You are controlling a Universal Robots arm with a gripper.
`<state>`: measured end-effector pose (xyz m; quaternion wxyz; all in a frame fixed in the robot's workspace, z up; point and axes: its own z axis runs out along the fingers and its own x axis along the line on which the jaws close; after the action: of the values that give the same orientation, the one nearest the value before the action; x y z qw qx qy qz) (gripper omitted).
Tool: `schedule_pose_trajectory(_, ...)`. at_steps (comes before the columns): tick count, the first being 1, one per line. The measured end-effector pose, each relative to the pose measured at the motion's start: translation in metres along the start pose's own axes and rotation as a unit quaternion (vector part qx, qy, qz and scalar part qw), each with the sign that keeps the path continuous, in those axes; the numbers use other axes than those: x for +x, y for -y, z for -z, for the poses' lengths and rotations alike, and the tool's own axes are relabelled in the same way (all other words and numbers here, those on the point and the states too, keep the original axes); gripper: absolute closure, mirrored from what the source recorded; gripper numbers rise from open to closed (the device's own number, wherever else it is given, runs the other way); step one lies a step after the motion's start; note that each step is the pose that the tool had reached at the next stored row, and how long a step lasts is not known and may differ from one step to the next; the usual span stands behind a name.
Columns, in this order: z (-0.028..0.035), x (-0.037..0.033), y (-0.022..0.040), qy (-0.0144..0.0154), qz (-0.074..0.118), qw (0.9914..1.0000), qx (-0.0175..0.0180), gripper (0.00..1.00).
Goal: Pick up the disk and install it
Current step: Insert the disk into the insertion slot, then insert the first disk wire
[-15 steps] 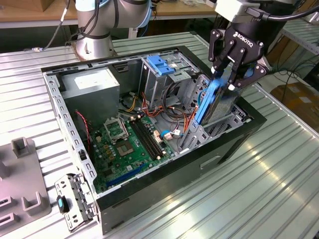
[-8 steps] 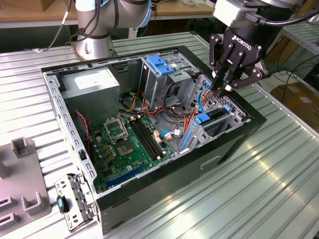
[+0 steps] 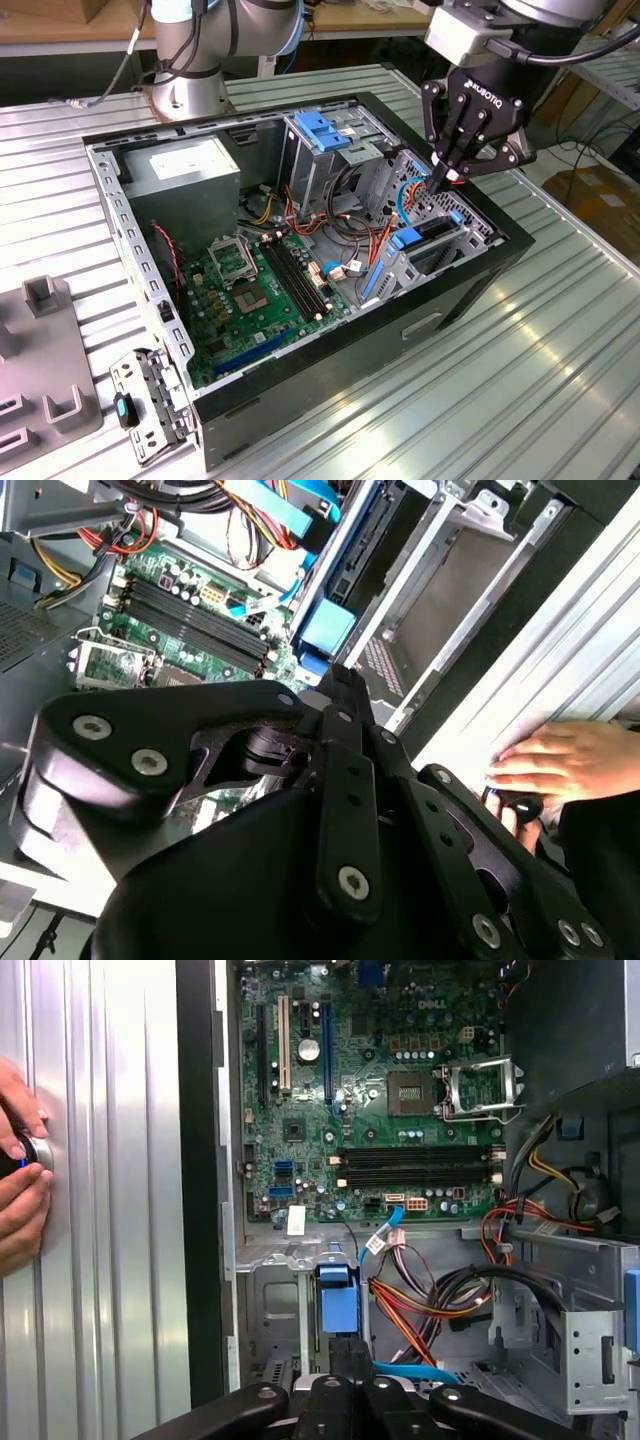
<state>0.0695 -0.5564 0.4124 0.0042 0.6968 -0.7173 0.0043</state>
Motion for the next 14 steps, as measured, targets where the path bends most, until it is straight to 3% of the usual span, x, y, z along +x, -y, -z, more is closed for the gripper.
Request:
schedule_pose_trajectory(9,-0.0193,0.0002,0.0164,0.0,0.001,1.0,0.0012,0.89)
schedule_pose_trajectory(14,-0.0193,0.0002,0.0164,0.0001,0.001,1.0,0.002,0.89)
